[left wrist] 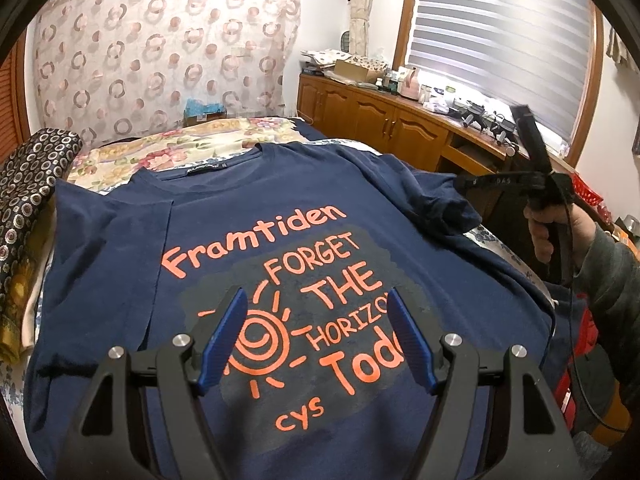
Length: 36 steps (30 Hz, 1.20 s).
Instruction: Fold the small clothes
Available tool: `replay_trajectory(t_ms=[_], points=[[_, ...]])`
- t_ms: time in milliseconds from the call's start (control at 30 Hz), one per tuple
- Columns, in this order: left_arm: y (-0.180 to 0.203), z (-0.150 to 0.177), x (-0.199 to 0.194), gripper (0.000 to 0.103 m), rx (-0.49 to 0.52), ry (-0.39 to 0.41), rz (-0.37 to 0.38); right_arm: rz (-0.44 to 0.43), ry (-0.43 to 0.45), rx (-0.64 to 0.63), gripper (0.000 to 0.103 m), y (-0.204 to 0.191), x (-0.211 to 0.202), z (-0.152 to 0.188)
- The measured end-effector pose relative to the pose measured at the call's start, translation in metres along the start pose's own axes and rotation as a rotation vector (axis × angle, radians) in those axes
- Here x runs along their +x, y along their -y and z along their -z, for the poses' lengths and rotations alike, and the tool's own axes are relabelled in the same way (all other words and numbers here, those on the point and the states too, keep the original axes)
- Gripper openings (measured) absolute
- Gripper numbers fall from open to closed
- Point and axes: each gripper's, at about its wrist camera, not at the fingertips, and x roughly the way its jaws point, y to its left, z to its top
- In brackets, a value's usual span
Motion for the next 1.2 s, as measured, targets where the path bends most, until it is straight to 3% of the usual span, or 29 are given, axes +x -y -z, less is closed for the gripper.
replay_trajectory(t_ms=[233,467,500,600,767,933,1200], points=[[-0.013,0.000,-0.011,0.072,-0.025,0.024,-0.018,-0.051,0.084,-0.145,0.003,-0.059,-0.021,-0.028],[-0.027,0.004,-0.015,0.072,-0.065,0.033,-0.032,-0.214,0.137,-0.325,0.003,-0.160,-0.024,-0.056],[-0.027,0.005,-0.015,0.072,-0.066,0.033,-0.033,-0.253,0.134,-0.350,0.007,-0.172,-0.023,-0.057],[-0.030,0.007,-0.016,0.072,-0.068,0.034,-0.031,-0.265,0.133,-0.386,0.036,-0.189,-0.019,-0.054],[-0.034,0.009,-0.016,0.072,-0.081,0.033,-0.026,-0.207,0.090,-0.369,0.038,-0.170,-0.006,-0.038],[-0.037,0.010,-0.015,0.072,-0.088,0.033,-0.027,-0.123,-0.013,-0.292,0.038,-0.131,0.019,-0.022],[-0.037,0.011,-0.015,0.072,-0.087,0.031,-0.027,-0.139,-0.101,-0.223,0.038,-0.118,0.038,0.011]])
